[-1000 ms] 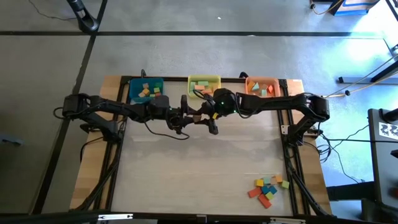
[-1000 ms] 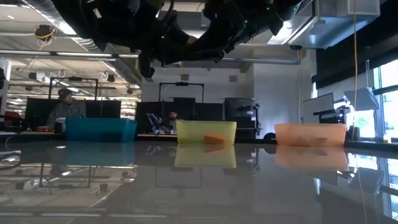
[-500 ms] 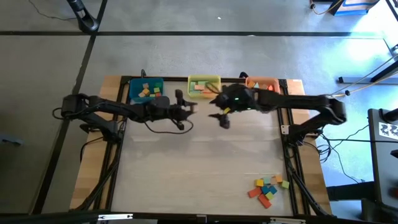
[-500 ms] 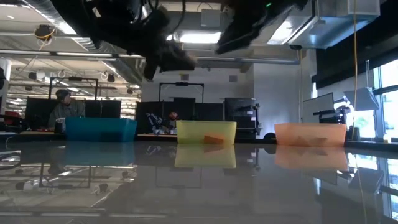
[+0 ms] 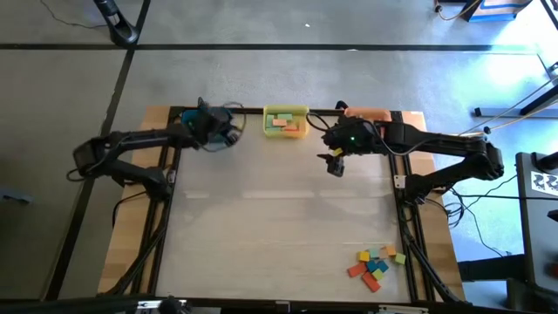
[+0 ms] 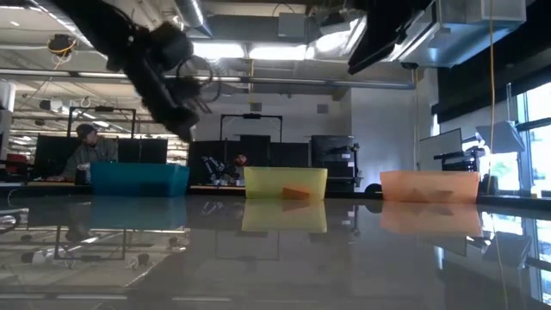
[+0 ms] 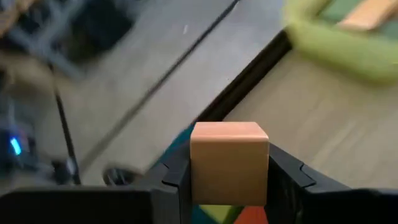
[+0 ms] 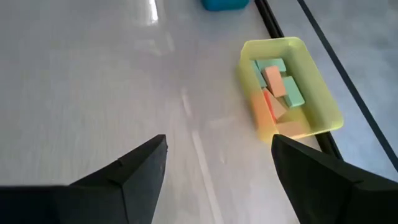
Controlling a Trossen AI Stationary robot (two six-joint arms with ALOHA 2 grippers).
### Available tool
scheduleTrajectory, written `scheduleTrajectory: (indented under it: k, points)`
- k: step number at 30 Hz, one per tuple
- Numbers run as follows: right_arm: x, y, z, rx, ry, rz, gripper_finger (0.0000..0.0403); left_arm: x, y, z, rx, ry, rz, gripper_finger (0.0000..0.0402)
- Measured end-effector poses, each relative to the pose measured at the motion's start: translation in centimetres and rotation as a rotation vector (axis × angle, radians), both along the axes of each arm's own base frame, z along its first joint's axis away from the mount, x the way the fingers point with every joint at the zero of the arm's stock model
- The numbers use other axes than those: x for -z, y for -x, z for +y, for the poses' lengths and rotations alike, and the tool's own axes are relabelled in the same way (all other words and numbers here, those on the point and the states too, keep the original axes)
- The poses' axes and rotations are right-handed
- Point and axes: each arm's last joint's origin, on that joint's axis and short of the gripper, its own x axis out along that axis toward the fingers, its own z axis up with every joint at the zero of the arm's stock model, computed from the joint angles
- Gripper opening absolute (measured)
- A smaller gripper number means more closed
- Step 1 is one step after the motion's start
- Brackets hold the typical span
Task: Sort blocks by size
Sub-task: Put the brown square block into the blue bin, then put the yellow square block into the blue bin
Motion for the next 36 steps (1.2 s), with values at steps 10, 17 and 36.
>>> scheduleTrajectory:
  k: [10, 17, 36]
  points:
    - [2.5, 0.1, 0.0, 0.009, 0.001, 0.062, 0.0289, 2.6, 3.8, 3.8, -0.246, 0.243, -0.055, 0.0125]
    - [3.0, 0.0, -0.1, 0.025, 0.025, 0.059, 0.0289, 3.2, 4.4, 4.6, -0.256, 0.305, -0.08, 0.0194]
    - [3.8, 0.8, 0.3, 0.033, -0.097, 0.14, 0.0289, -3.8, 2.1, -4.2, 0.113, 0.217, -0.349, 0.0248]
